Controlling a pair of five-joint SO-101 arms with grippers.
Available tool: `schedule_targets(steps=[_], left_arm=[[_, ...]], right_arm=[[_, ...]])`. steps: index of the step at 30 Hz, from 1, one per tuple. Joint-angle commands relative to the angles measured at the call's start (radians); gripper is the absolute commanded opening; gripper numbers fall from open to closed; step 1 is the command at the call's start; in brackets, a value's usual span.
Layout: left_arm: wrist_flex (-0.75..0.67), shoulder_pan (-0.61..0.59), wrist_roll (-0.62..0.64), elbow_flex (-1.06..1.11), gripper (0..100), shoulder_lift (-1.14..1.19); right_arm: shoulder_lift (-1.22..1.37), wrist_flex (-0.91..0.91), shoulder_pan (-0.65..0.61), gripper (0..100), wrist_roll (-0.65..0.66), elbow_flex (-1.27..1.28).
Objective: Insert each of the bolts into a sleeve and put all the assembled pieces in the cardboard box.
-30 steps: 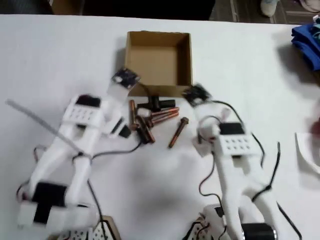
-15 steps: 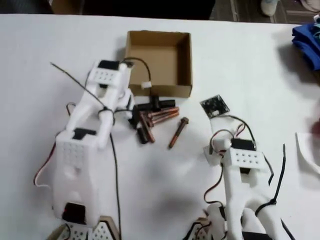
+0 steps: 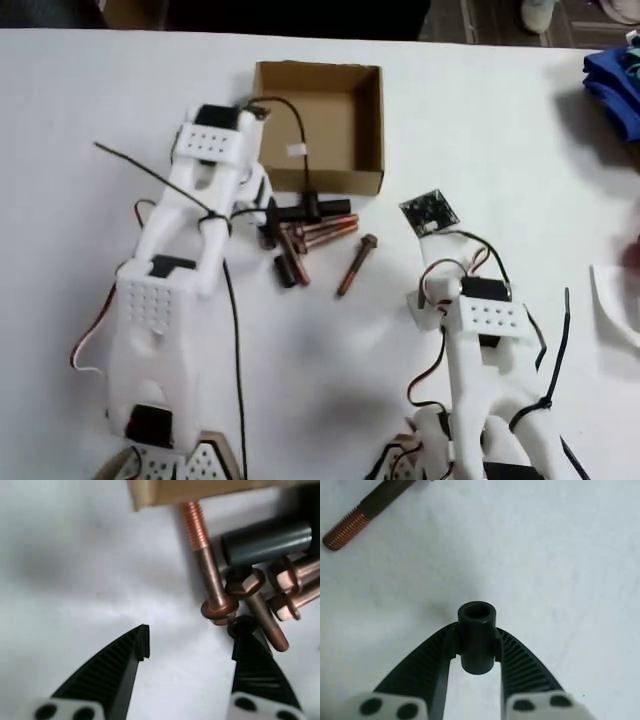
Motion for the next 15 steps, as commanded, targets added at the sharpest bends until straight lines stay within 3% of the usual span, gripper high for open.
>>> schedule_targets(steps=[1,8,15], left_arm=[[-0.069,0.018,0.043,0.031,28,-0.011],[-0.115,0.018,0.184,0.039,28,-0.011],[-0.132,0.018,0.203,0.054,28,0.031]], right_arm=[[-0.036,-0.016,0.008,1.9,0.002,-0.005],[-0.036,-0.016,0.013,1.9,0.002,-0.005],[-0.036,-0.016,0.008,1.9,0.002,-0.005]])
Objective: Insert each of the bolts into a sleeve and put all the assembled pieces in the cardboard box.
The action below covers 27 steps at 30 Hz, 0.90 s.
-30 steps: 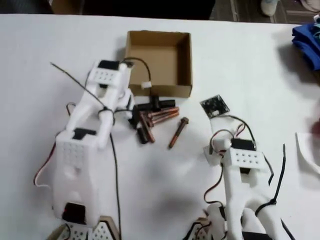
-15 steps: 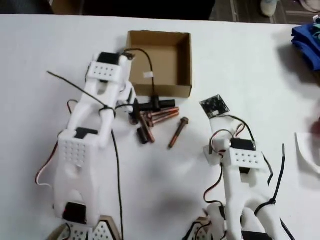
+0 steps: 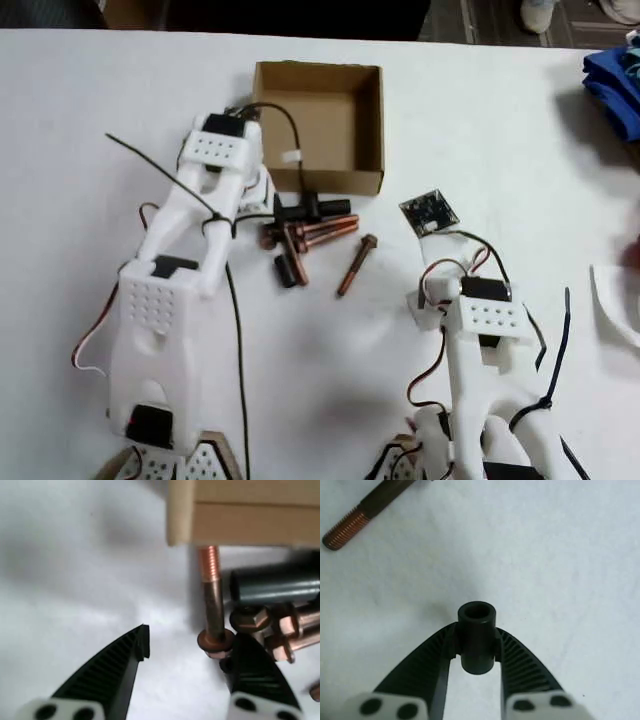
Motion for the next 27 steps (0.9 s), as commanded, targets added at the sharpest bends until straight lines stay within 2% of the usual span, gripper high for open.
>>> schedule_targets(steps=[1,6,11,14,19,23,27], left_arm=[[-0.021,0.014,0.011,0.001,28,0.040],[0.005,0.014,0.005,-0.042,27,0.166],[0.104,0.006,-0.029,-0.174,11,0.204],[0.140,0.006,-0.166,-0.219,2,0.204],[0.170,0.008,-0.420,-0.165,2,0.195],[0.167,-0.015,-0.577,-0.028,2,0.107],[0.157,-0.080,-0.726,0.179,2,-0.107]], right_arm=[[-0.036,-0.016,0.008,1.9,0.002,-0.005],[-0.036,-0.016,0.010,1.9,0.002,-0.005],[-0.036,-0.016,0.013,1.9,0.002,-0.005],[-0.036,-0.016,0.013,1.9,0.002,-0.005],[-0.036,-0.016,0.013,1.9,0.002,-0.005],[-0.036,-0.016,0.013,1.9,0.002,-0.005],[-0.036,-0.016,0.012,1.9,0.002,-0.005]])
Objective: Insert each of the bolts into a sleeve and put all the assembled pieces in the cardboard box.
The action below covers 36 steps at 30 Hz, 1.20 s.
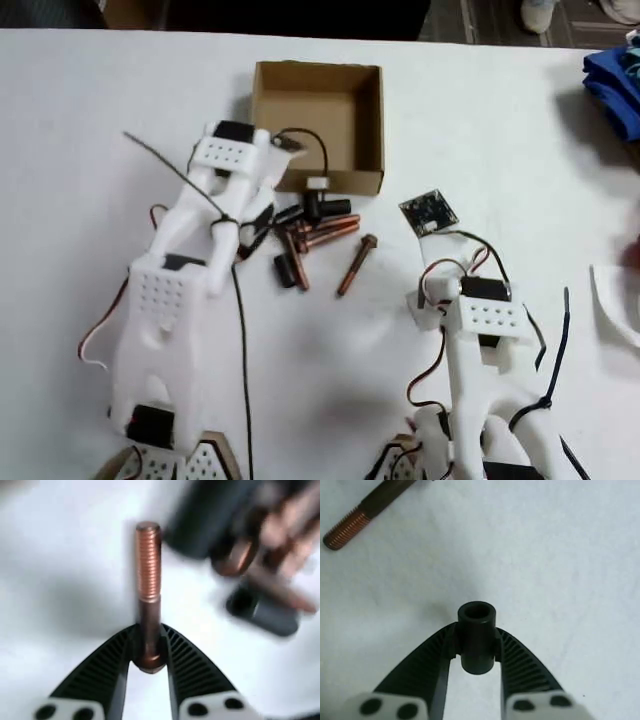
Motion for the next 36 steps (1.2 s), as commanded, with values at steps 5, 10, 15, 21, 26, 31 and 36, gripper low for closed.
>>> schedule_targets(steps=[5,10,15,21,26,31,36], left_arm=[[-0.129,-0.164,-0.436,0.549,2,-0.522],[-0.371,-0.181,-0.681,0.928,2,-0.779],[-0.589,-0.101,-0.497,1.052,2,-0.875],[-0.720,-0.021,-0.250,1.058,2,-0.875],[-0.724,0.003,-0.255,1.058,3,-0.873],[-0.707,-0.011,-0.347,1.078,3,-0.847],[-0.687,-0.014,-0.468,1.084,3,-0.769]], right_arm=[[-0.036,-0.016,0.008,1.9,0.000,-0.005],[-0.036,-0.018,0.007,1.9,0.000,-0.005],[-0.035,-0.030,0.007,1.9,-0.002,-0.003],[-0.036,-0.031,0.007,1.9,-0.003,-0.003],[-0.036,-0.045,0.007,1.9,-0.006,-0.005],[-0.036,-0.045,0.007,1.9,-0.006,-0.005],[-0.036,-0.045,0.007,1.9,-0.003,-0.005]])
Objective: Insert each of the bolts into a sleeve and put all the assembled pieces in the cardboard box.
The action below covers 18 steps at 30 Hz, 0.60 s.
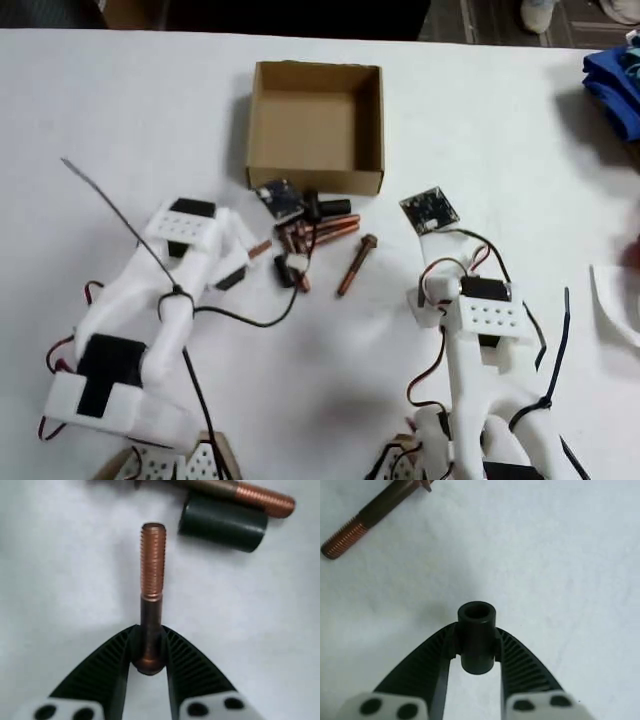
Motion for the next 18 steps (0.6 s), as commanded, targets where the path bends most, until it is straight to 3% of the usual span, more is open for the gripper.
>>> schedule_targets(steps=[1,4,9,11,18], left_arm=[[0.011,-0.008,-0.087,-0.008,3,0.025],[0.008,-0.008,-0.103,-0.008,8,0.031],[0.064,-0.026,-0.094,-0.099,26,0.031],[0.109,-0.052,-0.072,-0.174,28,0.031],[0.293,-0.097,0.476,-0.355,28,0.037]], right_arm=[[-0.036,-0.013,0.007,1.9,-0.003,-0.005],[-0.036,-0.013,0.007,1.9,0.000,-0.005],[-0.036,-0.013,0.007,1.9,0.000,-0.005],[-0.036,-0.013,0.007,1.9,0.000,-0.005],[-0.028,-0.044,0.007,1.9,-0.006,-0.003]])
